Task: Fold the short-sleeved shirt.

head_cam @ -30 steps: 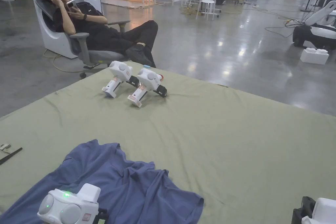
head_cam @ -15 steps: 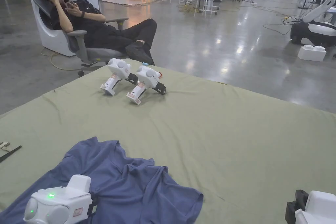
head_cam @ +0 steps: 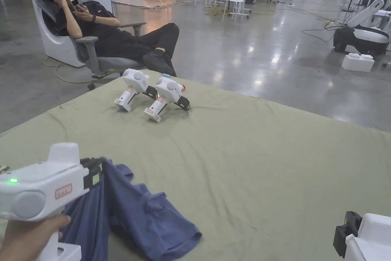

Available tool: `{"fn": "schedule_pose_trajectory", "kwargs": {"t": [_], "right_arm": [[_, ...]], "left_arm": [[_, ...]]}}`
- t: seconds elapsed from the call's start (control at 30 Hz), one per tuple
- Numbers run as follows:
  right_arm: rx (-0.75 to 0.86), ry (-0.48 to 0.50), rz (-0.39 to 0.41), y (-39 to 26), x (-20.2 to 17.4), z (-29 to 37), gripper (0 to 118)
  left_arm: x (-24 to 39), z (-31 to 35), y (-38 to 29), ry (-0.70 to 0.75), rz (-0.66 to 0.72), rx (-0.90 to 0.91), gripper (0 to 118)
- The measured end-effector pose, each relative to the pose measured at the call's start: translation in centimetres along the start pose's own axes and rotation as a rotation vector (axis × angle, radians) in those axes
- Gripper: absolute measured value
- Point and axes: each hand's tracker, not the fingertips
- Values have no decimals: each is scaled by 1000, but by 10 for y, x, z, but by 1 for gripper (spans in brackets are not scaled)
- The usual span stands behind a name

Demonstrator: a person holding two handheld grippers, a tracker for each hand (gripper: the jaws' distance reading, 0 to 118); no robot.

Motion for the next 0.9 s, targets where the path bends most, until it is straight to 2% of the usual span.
{"fn": "schedule_pose_trajectory", "kwargs": {"t": [0.1, 0.17, 0.5, 0.7, 0.9], "right_arm": [[12, -7, -9, 3, 5, 5, 0], [20, -11, -24, 4, 10, 9, 0], [69, -57, -70, 10, 42, 32, 0], [93, -108, -90, 10, 73, 50, 0], [96, -186, -121, 1, 112, 73, 0]], "left_arm": [[13, 3, 29, -41, -41, 75, 0], [47, 20, 43, -60, -47, 107, 0], [159, 27, 94, -320, -139, 224, 0], [250, 22, 95, -521, -186, 219, 0], [340, 8, 55, -706, -219, 136, 0]]}}
